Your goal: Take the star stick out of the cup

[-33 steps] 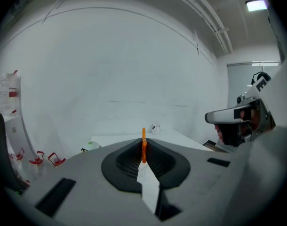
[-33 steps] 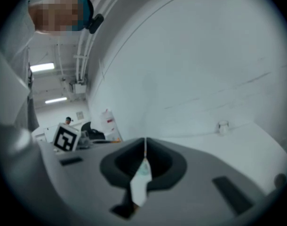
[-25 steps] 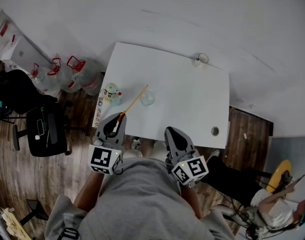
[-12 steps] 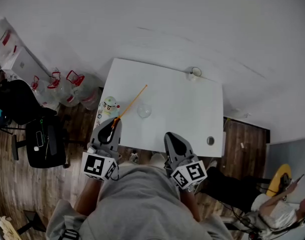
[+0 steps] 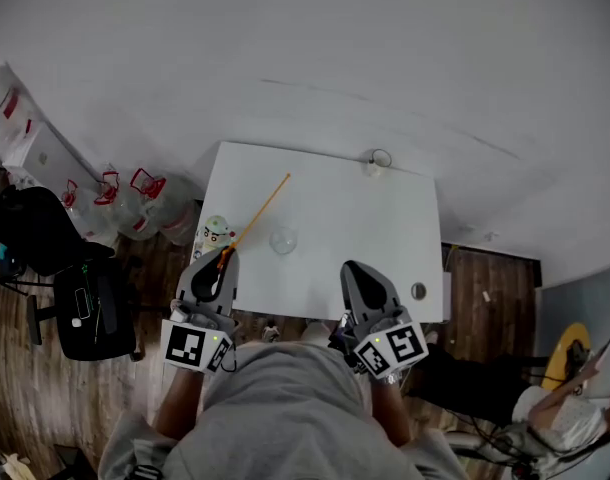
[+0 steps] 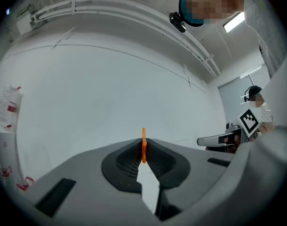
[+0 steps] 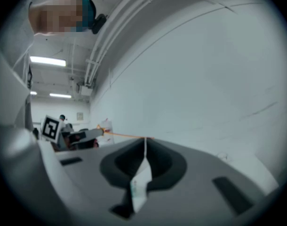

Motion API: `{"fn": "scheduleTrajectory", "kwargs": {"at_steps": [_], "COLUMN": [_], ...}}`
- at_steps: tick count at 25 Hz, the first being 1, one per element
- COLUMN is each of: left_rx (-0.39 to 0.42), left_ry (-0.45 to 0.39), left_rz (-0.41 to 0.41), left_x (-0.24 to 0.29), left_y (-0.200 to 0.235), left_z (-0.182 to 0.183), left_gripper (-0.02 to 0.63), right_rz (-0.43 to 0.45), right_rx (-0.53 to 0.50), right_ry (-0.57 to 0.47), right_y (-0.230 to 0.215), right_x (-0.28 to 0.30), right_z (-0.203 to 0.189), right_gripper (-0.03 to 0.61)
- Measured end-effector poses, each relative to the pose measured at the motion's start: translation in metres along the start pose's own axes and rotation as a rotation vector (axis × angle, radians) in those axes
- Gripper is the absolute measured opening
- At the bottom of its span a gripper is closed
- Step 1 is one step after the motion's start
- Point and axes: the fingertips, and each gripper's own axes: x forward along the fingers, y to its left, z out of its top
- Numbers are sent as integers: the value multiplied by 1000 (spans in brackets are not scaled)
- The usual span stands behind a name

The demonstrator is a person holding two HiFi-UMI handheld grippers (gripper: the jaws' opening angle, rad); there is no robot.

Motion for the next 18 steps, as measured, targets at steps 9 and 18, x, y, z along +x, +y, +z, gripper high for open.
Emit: {"fn": "scheduleTrajectory", "kwargs": {"at_steps": [9, 18], "left_rx": [10, 5], "left_ry": [-51, -72], "left_rz": [-35, -43], "left_x": [5, 4], "left_y": [-6, -9], "left_z": [11, 13], "left_gripper": [44, 44], "right_rz": [-29, -34], "right_rx": [-25, -29], "right_ry": [-44, -34], "right_y": [-13, -17], "right_x": [-2, -5], "right_z": [24, 23], "right_gripper": [35, 36]}}
